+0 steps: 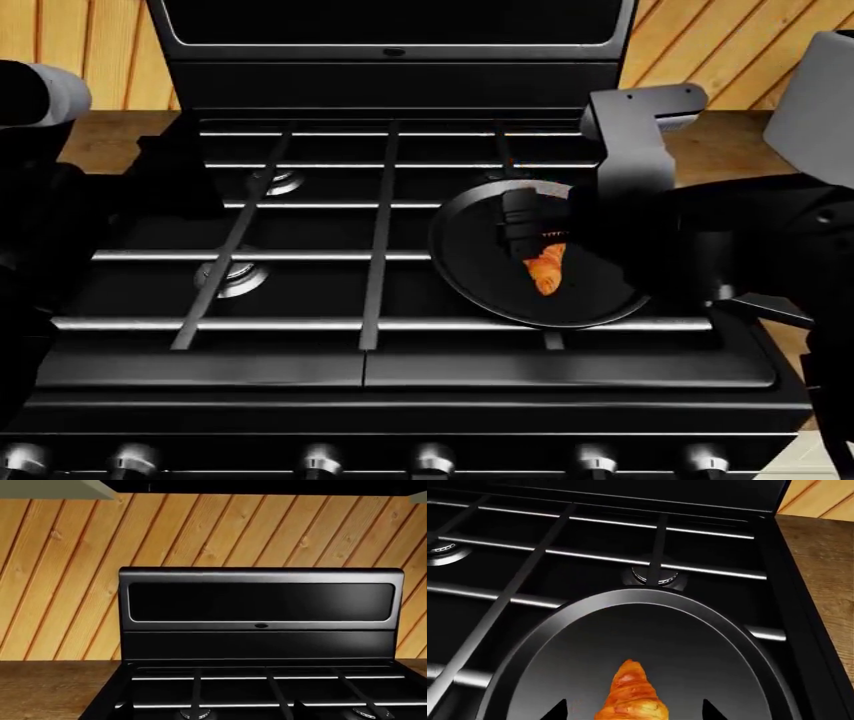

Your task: Pick the croissant and place it on the pan. Then turn on the stove to warm the croissant.

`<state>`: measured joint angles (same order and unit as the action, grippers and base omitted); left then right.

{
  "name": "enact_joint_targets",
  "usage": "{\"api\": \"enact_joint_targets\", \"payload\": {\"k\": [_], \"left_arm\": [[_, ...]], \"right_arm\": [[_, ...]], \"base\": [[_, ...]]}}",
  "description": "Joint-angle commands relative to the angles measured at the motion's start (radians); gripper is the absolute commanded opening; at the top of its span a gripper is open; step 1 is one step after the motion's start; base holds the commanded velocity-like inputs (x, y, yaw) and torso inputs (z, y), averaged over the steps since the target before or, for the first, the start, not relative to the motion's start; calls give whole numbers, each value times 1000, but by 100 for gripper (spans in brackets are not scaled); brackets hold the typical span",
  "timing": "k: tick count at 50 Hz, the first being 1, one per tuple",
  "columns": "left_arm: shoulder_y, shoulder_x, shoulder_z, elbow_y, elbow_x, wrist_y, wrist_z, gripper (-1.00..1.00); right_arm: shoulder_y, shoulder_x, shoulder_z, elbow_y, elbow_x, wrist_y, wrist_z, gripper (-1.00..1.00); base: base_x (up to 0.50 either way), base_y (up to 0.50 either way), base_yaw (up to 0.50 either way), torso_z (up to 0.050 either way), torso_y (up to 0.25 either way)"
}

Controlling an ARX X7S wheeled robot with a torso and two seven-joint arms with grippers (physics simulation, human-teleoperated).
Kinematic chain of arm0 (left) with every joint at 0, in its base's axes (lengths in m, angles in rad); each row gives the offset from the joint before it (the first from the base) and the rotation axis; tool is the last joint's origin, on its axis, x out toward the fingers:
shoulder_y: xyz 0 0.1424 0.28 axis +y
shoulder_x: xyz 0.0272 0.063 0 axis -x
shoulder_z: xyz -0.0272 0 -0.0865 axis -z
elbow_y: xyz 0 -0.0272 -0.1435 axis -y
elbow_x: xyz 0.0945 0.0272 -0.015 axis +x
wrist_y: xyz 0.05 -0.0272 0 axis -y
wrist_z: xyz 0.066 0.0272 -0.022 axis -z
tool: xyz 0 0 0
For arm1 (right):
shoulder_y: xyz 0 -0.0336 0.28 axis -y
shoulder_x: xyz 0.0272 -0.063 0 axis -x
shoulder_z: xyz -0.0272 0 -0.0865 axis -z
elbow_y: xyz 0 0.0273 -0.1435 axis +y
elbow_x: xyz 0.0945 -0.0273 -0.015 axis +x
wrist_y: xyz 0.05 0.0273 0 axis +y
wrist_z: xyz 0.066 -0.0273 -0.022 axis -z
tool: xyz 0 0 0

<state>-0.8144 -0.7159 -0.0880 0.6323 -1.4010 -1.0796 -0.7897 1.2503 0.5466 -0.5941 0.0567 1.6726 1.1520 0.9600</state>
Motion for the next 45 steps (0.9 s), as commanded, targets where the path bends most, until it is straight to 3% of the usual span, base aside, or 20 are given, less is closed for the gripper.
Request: {"api": "enact_joint_targets", "payload": {"k": [1, 24, 45], "left_arm": [[1, -3, 3, 2, 5, 7, 5, 100], [-7, -19, 26, 6, 20, 8, 41, 100], [-16, -32, 45, 7, 26, 5, 53, 100]], "right_arm": [[1, 4, 7, -16, 15, -6, 12, 100], [-101, 130, 182, -454, 80, -155, 192, 100], [-191, 186, 236, -616, -64, -215, 154, 100]], "base": [[0, 0, 0, 0, 0], [0, 0, 0, 0, 0], [-87, 0, 0, 0, 0]]}}
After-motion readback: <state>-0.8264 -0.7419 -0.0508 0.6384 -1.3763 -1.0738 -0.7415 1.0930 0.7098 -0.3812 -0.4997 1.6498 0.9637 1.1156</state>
